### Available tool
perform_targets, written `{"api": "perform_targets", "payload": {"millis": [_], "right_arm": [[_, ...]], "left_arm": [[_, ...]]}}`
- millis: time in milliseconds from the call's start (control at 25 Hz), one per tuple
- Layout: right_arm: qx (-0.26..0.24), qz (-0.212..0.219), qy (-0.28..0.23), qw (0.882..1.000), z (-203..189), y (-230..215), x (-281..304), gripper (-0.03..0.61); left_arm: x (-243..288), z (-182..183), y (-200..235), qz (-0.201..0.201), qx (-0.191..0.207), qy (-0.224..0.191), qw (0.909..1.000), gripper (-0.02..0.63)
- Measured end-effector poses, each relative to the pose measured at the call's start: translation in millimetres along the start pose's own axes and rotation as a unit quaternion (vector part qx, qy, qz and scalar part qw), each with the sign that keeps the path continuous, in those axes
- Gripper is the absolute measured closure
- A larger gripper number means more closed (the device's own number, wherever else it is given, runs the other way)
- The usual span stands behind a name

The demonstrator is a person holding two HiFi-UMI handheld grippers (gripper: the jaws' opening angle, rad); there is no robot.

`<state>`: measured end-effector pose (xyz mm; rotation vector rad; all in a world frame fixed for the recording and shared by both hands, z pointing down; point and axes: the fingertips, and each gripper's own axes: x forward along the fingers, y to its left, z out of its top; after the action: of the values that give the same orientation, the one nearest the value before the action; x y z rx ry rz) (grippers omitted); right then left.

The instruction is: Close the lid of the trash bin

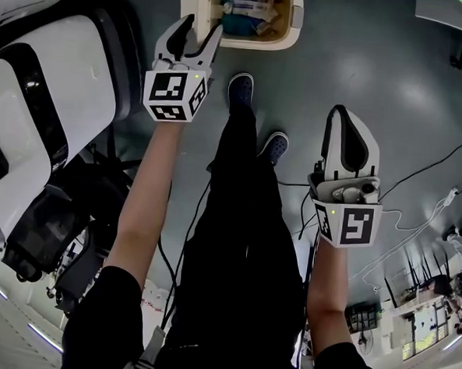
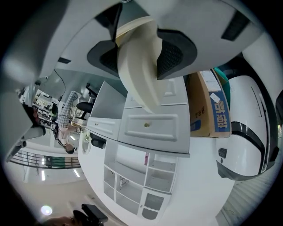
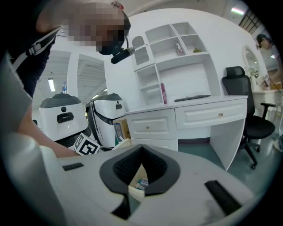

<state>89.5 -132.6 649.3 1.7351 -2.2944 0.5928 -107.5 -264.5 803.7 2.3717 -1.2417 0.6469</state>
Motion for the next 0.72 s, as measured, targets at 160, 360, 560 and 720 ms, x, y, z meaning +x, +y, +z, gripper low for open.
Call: {"api": "perform_targets", "payload": {"millis": [160, 360, 560, 720], "right_arm": [[0.007, -0.01, -0.001, 1.0, -2.5, -7.2, -5.6, 0.573], [0.016, -0.02, 0.006, 1.0, -10.8, -13.6, -12.0, 0.572], [0.021, -0.025, 0.006, 0.999, -15.0, -17.9, -16.2, 0.572], [0.025, -0.028, 0.006, 0.999, -17.9, -22.2, -17.3, 0.572]], "left_arm": [[6.3, -1.5, -9.8, 0.007, 0.023, 0.009, 0.9997, 0.392], [15.1, -3.4, -24.7, 0.017, 0.05, 0.012, 0.9985, 0.39], [22.5, -7.1, -41.0, 0.008, 0.076, 0.017, 0.9969, 0.376], [27.7, -10.8, -50.6, -0.006, 0.092, 0.02, 0.9956, 0.364]]}}
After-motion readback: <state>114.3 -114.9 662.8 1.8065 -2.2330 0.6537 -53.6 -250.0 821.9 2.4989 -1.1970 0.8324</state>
